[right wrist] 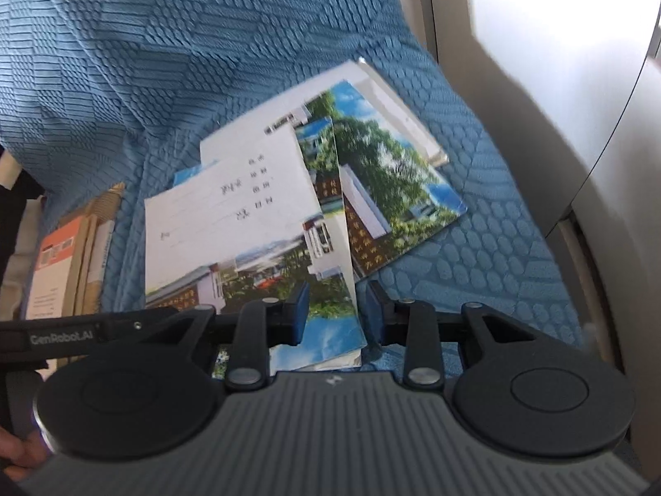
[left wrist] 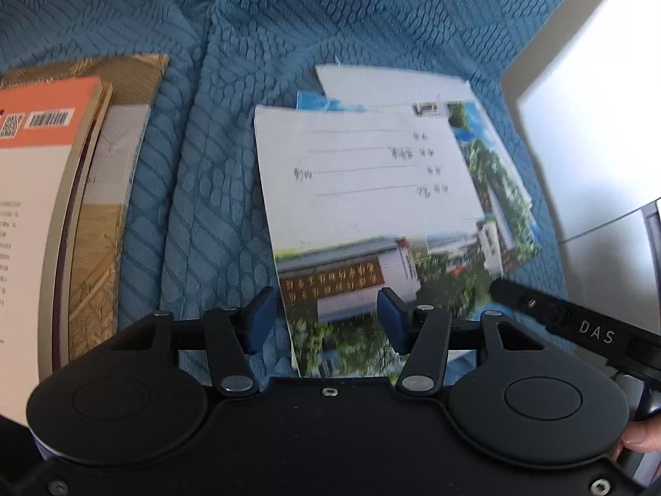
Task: Organize objects
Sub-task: 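Close the right gripper on the edge of a white photo form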
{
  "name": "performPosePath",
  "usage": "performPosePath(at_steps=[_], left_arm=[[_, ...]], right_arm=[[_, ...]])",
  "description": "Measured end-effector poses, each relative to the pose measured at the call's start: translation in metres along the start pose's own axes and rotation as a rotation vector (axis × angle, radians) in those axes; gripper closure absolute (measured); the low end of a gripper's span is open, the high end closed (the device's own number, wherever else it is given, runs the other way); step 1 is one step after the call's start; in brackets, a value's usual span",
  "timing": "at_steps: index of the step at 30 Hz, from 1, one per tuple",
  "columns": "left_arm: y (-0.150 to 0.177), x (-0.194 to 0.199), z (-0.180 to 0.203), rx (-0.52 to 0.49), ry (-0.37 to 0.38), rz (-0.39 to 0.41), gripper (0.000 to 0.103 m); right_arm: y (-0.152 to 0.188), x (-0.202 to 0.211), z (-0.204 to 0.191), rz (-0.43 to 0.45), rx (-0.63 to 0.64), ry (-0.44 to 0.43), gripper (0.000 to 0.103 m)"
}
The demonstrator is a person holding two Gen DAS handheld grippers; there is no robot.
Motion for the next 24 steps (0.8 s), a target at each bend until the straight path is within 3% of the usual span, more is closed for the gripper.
performPosePath(at_steps=[6,12,16,24], left_arm=[[-0.004,-0.002,-0.003,-0.002,0.008,-0.001,0.061],[-0.003,-0.002,-0.006,-0.003,0.014,0.001,0.061],[-0.003,-0.001,-0.008,-0.009,-0.003,0.004,0.061],[-0.003,-0.001,-0.007,-0.009,0.018,0.01,0.061]], right_arm=[[0.0,-0.006,0.002,-0.017,-0.024,-0.004,0.071],[-0.005,-0.008,0.002,-0.044,-0.02,-0.054,0.065],[-0.011,0.001,0.013,-0.047,-0.134,-0.189,0.065],[-0.022,0.028,-0.003,-0.037,-0.171,-0.423,0.069]])
Point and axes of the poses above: each gripper's, at about its wrist camera, not at the fingertips, and x roughly against the way its jaws point, z to its right, y to its underside, the point moved 4 cm from there along -x, roughly the way its jaws point, and after that the axes turned 3 degrees about -y, right-handed, at the moved point
